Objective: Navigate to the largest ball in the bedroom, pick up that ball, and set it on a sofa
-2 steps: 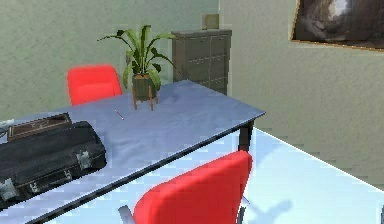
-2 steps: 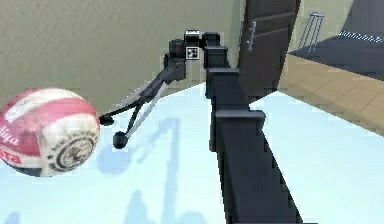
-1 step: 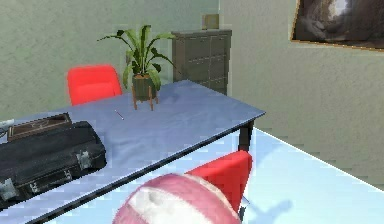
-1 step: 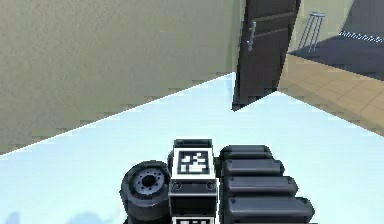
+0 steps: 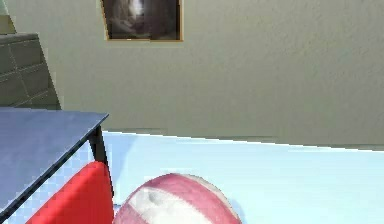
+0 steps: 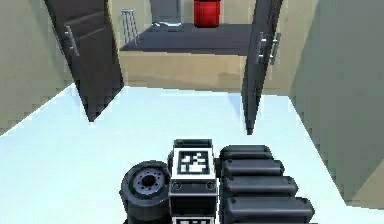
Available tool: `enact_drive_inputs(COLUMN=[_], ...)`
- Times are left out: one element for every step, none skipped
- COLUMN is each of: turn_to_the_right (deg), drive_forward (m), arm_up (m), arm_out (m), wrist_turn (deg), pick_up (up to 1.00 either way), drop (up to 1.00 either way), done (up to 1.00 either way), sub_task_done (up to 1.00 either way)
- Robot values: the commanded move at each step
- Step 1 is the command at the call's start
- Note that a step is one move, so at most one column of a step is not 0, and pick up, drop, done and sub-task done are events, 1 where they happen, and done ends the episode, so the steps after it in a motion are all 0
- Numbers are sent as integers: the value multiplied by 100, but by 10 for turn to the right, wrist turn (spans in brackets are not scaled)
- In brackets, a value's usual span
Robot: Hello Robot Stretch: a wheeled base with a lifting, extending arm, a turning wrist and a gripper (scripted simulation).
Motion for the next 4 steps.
enact_drive_inputs(turn_to_the_right=[450, 450, 360, 0], drive_forward=[0, 0, 0, 10], arm_up=[0, 0, 0, 0], arm_out=[0, 0, 0, 0], wrist_turn=[0, 0, 0, 0], pick_up=[0, 0, 0, 0], drop=[0, 0, 0, 0], done=[0, 0, 0, 0], sub_task_done=[0, 0, 0, 0])
